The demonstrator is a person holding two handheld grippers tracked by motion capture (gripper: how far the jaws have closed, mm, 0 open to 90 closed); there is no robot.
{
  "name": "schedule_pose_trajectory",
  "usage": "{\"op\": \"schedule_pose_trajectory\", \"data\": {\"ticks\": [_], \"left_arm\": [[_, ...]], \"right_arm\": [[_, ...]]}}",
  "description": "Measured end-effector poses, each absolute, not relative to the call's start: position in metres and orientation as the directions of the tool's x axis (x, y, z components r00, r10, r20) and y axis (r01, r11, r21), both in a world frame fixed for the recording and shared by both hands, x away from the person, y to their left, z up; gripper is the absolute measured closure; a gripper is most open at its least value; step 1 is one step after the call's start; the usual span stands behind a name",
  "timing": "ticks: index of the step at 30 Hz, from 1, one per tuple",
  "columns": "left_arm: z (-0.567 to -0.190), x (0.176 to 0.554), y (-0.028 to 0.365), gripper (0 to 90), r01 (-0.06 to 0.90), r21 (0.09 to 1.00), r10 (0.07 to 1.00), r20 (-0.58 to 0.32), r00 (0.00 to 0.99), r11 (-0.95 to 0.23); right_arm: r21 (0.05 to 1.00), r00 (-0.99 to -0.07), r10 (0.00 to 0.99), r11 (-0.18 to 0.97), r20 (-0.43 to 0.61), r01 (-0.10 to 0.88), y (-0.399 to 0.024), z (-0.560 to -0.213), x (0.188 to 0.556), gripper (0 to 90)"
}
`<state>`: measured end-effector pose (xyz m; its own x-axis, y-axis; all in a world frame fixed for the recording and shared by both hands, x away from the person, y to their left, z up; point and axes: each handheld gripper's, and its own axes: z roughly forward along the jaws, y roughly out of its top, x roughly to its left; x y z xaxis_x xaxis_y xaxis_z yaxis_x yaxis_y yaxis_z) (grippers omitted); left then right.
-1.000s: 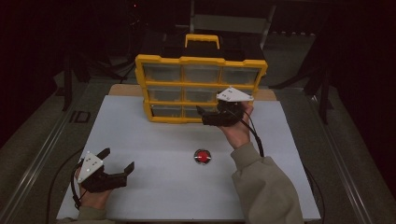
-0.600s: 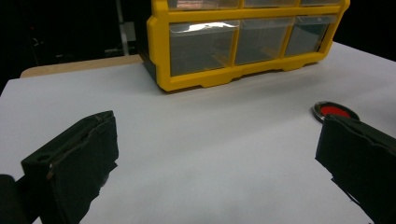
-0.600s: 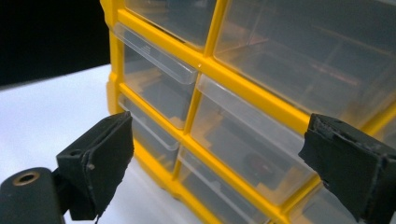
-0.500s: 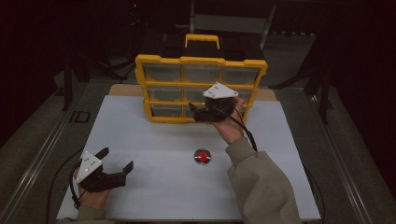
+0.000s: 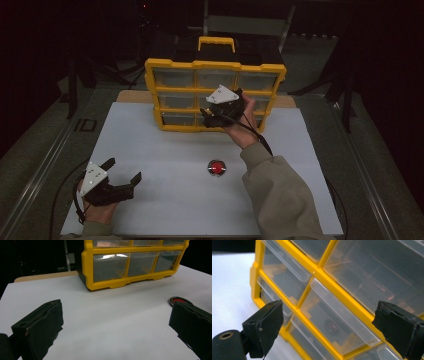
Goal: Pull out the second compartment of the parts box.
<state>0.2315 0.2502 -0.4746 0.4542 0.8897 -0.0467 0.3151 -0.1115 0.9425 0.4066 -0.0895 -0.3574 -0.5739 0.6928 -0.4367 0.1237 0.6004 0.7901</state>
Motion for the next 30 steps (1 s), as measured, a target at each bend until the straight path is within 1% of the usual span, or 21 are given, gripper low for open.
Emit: {"op": "schedule_pose_trajectory", "data": {"ticks": [6,11,17,27,30], "left_arm": [[-0.475,0.231,0.250,0.0,0.316,0.942,0.890,-0.047,0.453,-0.112],[-0.475,0.231,0.250,0.0,0.316,0.942,0.890,-0.046,0.453,-0.112],[-0.475,0.231,0.250,0.0,0.317,0.942,0.891,-0.047,0.451,-0.111],[-0.475,0.232,0.250,0.0,0.320,0.941,0.891,-0.045,0.451,-0.114],[-0.475,0.232,0.250,0.0,0.319,0.941,0.891,-0.046,0.451,-0.113]], "right_arm": [[0.740,-0.548,0.664,0.662,-0.509,0.115,-0.085,-0.357,0.408,8.8],[0.676,-0.526,0.609,0.732,-0.594,0.084,-0.080,-0.358,0.407,8.8],[0.611,-0.503,0.553,0.789,-0.664,0.061,-0.074,-0.358,0.404,8.8],[0.528,-0.458,0.481,0.849,-0.747,0.029,-0.070,-0.358,0.401,8.9],[0.490,-0.440,0.447,0.872,-0.779,0.018,-0.069,-0.359,0.400,8.9]]}}
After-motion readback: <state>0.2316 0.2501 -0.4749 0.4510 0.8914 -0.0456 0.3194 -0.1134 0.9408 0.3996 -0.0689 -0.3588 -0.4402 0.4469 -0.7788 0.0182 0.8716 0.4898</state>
